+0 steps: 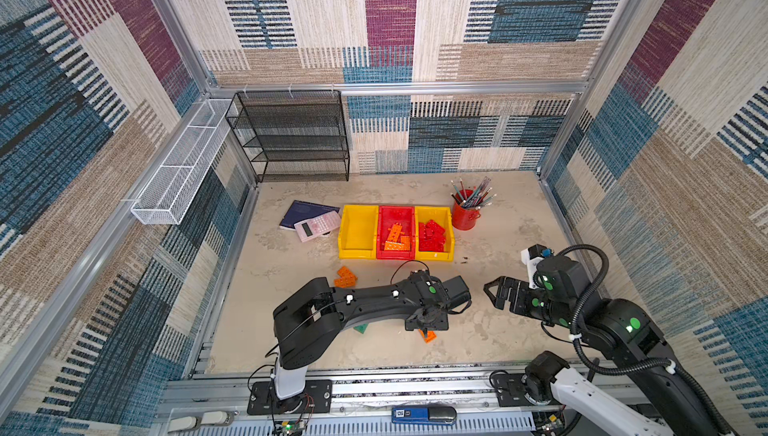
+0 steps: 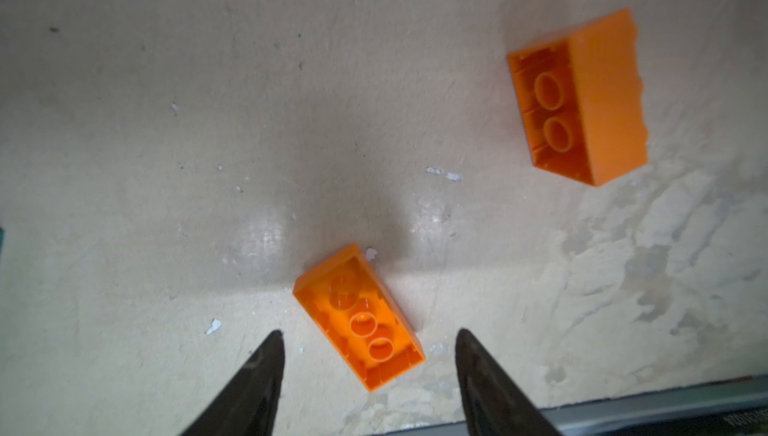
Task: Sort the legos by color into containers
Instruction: 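Lower the left gripper and grasp an orange brick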
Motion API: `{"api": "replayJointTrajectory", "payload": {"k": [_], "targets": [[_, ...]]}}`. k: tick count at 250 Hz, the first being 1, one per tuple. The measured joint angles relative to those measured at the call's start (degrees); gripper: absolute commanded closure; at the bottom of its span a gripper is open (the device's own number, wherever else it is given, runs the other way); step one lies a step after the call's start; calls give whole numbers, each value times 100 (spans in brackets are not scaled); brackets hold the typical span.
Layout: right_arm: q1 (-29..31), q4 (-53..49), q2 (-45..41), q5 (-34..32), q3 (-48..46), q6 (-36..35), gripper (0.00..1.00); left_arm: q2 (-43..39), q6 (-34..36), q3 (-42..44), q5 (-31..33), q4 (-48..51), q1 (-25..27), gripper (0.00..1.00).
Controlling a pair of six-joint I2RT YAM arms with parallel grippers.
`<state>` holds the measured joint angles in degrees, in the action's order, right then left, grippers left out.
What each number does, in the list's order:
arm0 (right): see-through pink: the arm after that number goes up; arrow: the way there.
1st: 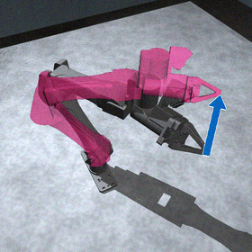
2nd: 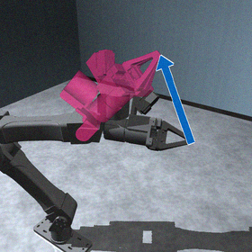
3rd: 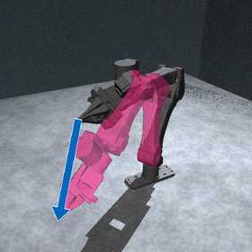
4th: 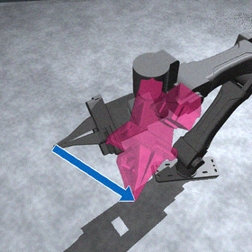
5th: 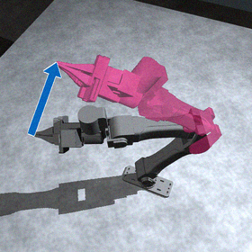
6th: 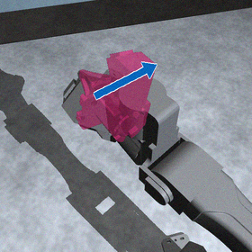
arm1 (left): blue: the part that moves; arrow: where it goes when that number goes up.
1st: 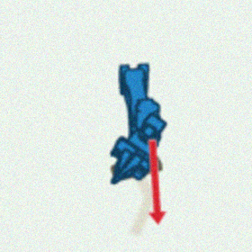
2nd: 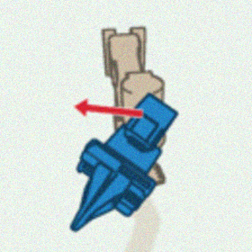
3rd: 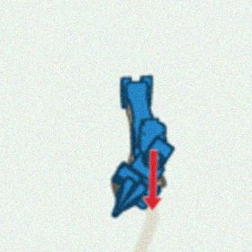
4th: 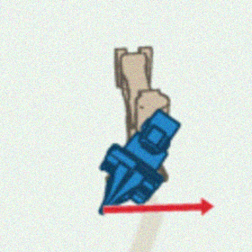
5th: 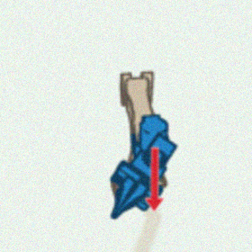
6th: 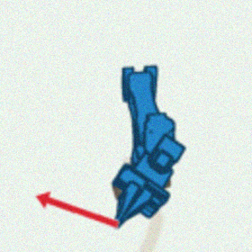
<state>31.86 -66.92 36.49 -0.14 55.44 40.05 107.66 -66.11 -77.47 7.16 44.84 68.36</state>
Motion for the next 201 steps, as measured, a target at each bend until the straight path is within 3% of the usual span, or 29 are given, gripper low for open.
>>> {"api": "replayJointTrajectory", "payload": {"k": [71,201], "targets": [[0,-361,-326,-42,-85,199,0,59,-262,341,-98,-105,2,34],[0,-662,-435,-52,74,212,0,549,-271,-232,-181,-52,17,36]]}}
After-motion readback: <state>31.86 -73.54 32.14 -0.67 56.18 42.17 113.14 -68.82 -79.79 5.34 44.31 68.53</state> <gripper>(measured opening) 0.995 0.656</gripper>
